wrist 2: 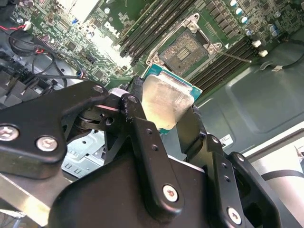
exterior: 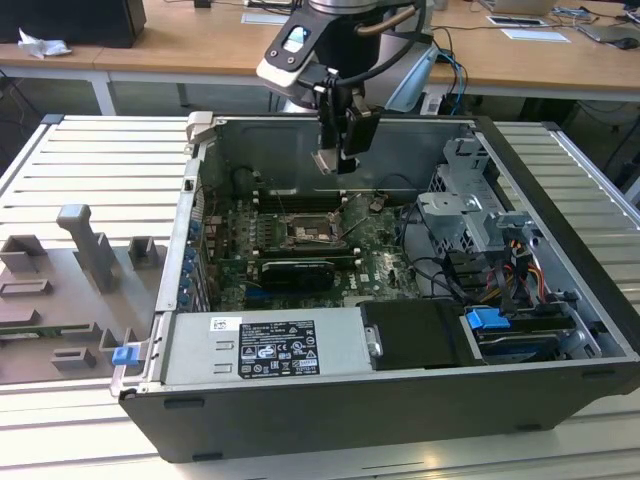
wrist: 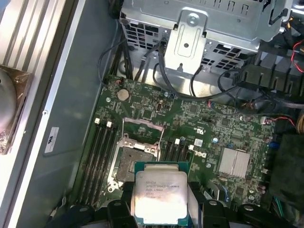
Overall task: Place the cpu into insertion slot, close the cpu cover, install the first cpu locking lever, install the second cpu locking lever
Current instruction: 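Place the cpu into insertion slot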
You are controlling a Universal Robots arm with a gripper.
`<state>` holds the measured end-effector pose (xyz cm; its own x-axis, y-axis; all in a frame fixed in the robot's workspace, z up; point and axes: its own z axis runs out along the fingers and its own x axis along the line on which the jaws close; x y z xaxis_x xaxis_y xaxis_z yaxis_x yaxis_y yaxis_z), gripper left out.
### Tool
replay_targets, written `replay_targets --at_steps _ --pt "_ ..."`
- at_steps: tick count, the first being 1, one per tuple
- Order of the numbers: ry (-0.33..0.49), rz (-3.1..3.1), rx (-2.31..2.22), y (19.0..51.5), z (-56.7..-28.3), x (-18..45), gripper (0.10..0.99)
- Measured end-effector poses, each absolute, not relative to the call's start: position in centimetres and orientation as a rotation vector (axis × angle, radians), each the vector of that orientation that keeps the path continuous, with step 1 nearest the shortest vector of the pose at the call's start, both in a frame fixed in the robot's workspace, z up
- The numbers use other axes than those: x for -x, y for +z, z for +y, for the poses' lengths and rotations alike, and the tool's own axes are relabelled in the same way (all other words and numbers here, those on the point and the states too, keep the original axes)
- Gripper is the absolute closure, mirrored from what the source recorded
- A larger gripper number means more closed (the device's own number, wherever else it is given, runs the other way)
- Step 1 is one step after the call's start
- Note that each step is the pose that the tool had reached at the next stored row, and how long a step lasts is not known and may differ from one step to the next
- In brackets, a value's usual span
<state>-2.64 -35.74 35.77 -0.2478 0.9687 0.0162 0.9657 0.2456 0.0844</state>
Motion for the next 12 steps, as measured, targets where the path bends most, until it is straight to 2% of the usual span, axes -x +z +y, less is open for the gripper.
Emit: replay_targets --at_steps 12 --pt "0.117 2.378 -1.986 35.67 -35.74 2.64 0.557"
